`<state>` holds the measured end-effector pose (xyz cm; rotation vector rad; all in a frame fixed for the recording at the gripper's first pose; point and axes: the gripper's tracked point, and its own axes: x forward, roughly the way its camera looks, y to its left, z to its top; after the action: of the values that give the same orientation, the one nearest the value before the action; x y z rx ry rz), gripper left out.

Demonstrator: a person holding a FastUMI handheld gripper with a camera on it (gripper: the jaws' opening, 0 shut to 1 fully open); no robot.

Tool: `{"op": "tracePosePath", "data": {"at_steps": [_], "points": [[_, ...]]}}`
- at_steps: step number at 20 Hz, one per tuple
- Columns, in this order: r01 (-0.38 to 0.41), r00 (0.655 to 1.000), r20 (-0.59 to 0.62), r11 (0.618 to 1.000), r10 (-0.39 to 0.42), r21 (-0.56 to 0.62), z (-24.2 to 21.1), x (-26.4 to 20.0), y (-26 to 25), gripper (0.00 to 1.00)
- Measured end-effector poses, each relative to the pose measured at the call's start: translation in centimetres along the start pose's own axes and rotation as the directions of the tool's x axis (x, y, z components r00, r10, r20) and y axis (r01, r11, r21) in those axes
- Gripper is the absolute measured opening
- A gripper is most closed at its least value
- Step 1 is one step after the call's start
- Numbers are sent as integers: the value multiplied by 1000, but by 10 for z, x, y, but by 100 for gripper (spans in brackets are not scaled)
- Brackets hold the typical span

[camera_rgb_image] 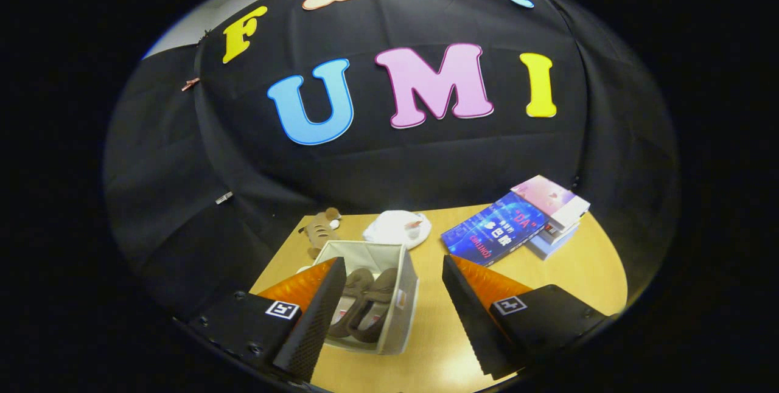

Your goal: Open the storage box then place both shoes into the box .Put the left shoe in first, then the right shoe, with the right side of both shoes facing outward in a uniform manner.

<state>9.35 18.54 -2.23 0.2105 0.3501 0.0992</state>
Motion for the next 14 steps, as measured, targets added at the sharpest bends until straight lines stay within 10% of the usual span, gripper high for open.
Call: {"op": "tracePosePath", "data": {"at_steps": [14], "points": [[89, 987, 137, 994, -80, -61, 26, -110, -135, 99]]}}
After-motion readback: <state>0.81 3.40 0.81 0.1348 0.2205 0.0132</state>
